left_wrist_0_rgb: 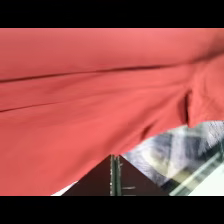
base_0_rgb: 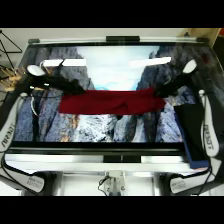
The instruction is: Fold the shirts.
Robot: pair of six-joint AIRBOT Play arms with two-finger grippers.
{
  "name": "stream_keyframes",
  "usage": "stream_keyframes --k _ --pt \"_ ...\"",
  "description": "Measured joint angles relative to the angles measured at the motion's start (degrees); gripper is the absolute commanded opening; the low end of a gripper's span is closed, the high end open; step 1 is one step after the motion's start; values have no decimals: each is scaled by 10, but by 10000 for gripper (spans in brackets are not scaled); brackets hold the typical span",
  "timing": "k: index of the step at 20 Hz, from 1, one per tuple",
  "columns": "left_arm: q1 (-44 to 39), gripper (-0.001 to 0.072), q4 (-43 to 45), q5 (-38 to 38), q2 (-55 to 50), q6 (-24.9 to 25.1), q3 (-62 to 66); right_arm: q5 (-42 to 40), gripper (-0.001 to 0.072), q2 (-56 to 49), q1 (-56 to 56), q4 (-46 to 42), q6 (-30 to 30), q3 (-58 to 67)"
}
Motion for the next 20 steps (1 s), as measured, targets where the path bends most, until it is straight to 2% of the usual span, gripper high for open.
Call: stream_keyframes --k 4,8,13,16,20 --pt "-101 36 -24 41 -20 5 -16 46 72 75 21 13 14 2" --pt "-192 35 -69 119 -34 5 -36 85 73 143 47 21 38 2" --pt "-268 35 -92 200 -70 -22 -40 108 72 214 61 43 73 3" --pt "-262 34 -93 217 -72 -20 -41 108 72 224 63 49 89 2" --pt "-181 34 -46 192 -16 -9 -41 73 72 202 67 80 97 2"
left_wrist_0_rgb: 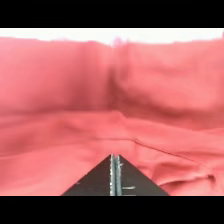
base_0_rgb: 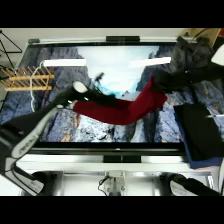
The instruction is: Fold the shirts.
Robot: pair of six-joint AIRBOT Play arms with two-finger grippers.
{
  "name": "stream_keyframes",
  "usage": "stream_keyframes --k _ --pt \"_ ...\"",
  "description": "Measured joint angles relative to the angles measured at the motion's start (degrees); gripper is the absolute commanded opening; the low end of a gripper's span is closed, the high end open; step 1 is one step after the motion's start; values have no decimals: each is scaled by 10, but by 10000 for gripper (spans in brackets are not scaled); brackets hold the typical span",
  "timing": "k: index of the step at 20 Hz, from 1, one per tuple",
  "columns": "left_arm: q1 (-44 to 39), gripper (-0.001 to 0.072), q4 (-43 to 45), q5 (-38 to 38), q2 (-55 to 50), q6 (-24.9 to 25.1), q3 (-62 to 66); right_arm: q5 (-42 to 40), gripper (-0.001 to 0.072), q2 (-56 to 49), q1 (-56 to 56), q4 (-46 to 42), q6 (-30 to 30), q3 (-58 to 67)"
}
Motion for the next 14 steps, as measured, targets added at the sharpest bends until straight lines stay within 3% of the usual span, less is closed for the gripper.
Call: stream_keyframes --k 9,11,14 --pt "326 35 87 -74 242 -7 0 -257 89 -163 188 81 0 0" --pt "376 35 91 -110 288 -7 0 -334 534 -213 231 114 0 0" --pt "411 35 102 -146 332 -2 -2 -427 553 -271 268 188 -8 0"
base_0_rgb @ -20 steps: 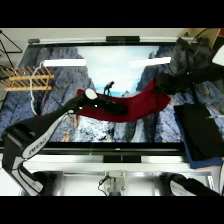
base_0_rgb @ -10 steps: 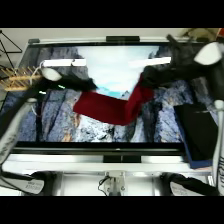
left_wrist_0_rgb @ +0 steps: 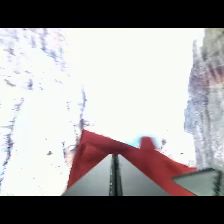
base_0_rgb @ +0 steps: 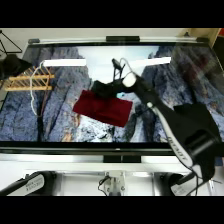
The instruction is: Fold the shirts.
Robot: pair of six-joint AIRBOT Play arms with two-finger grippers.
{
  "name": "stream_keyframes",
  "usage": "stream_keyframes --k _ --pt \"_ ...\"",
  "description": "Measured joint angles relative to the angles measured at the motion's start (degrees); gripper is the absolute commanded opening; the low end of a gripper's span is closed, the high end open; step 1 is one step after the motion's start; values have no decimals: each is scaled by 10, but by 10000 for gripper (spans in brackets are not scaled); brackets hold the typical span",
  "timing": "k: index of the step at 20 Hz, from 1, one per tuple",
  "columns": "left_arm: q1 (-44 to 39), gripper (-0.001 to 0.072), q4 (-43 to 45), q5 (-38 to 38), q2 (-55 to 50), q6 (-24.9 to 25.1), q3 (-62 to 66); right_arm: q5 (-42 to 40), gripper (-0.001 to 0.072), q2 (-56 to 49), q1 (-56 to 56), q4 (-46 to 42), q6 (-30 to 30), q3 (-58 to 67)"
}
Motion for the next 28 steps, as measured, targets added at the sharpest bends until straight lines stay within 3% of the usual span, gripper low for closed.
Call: stream_keyframes --k 4,6,10,12,16,21,22,23,24,28 --pt "14 35 12 -21 22 6 -21 13 554 -7 -13 19 -14 0" --pt "17 35 15 -24 26 10 -41 79 554 17 -45 -44 -2 0" --pt "19 35 17 -28 30 22 -81 257 556 56 -128 -264 42 -14" --pt "18 35 18 -29 30 26 -94 295 556 62 -156 -299 49 -48" --pt "7 35 17 -30 30 32 -105 256 555 38 -171 -268 44 -103" --pt "-4 35 17 -30 30 33 -109 200 552 -17 -171 -150 -9 -121" --pt "-5 35 17 -30 30 33 -109 194 372 -26 -171 -125 -20 -122" --pt "-6 35 17 -30 30 33 -109 186 108 -33 -170 -110 -30 -124" --pt "-6 35 17 -30 30 33 -109 186 73 -39 -170 -101 -39 -125" --pt "-8 35 17 -30 30 32 -109 189 73 -32 -175 -82 -68 -111"
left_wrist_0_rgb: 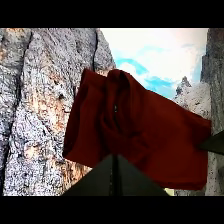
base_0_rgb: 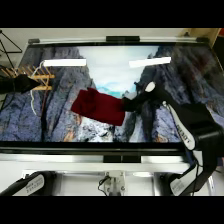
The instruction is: Fold the shirts.
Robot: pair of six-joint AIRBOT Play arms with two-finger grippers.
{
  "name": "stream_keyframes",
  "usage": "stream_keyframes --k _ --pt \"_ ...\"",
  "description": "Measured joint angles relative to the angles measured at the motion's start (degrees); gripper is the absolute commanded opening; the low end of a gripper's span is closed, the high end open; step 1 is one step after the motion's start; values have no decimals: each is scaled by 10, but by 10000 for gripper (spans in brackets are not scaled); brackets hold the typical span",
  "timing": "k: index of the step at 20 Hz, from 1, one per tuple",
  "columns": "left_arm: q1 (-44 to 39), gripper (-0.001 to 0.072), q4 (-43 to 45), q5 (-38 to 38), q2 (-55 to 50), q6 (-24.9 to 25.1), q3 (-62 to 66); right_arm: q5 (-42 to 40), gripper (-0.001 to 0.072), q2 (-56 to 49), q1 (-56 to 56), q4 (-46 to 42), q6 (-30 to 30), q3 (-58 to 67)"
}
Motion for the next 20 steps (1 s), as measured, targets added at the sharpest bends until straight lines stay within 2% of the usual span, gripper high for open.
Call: stream_keyframes --k 5,9,14,20 --pt "0 35 0 0 0 0 0 44 72 71 -46 -50 -5 80" --pt "0 35 0 0 0 -1 0 111 72 144 -122 -123 24 142" --pt "0 36 0 -9 0 -1 0 179 72 217 -241 -198 42 165" --pt "0 35 0 -14 0 -1 0 226 72 261 -386 -228 46 171"
